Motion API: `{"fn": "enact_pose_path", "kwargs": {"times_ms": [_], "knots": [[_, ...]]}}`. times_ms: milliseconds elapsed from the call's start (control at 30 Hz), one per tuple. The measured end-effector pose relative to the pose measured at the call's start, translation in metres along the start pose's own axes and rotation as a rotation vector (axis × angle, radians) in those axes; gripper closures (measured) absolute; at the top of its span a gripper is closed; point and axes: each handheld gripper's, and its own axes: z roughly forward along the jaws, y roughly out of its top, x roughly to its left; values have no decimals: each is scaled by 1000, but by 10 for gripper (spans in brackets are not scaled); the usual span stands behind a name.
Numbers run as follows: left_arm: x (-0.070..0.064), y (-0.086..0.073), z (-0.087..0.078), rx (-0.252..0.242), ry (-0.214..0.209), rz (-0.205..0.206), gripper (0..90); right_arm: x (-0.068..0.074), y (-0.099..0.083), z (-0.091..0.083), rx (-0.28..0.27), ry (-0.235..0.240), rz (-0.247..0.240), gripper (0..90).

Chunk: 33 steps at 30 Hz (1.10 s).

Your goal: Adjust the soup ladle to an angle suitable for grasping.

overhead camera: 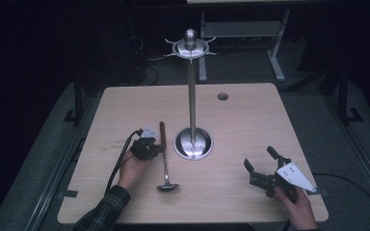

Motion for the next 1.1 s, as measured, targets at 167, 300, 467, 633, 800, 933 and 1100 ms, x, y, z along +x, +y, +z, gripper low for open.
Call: {"fn": "enact_pose_path", "kwargs": {"times_ms": [167, 300, 467, 633, 800, 933, 1100], "knots": [[-14, 3, -9, 4, -51, 12, 899, 0, 0, 0, -1, 0, 0, 61], [-28, 3, -15, 41, -94, 36, 899, 0, 0, 0, -1, 1, 0, 61], [-49, -2, -23, 147, -159, 88, 899, 0, 0, 0, 0, 2, 0, 61], [-57, -7, -22, 180, -170, 103, 899, 0, 0, 0, 0, 2, 1, 61], [-61, -9, -16, 205, -172, 119, 898, 0, 0, 0, 0, 2, 0, 61], [-63, -10, -17, 206, -172, 111, 899, 0, 0, 0, 0, 1, 1, 61], [-63, -12, -18, 209, -170, 104, 899, 0, 0, 0, -1, 1, 1, 61]]}}
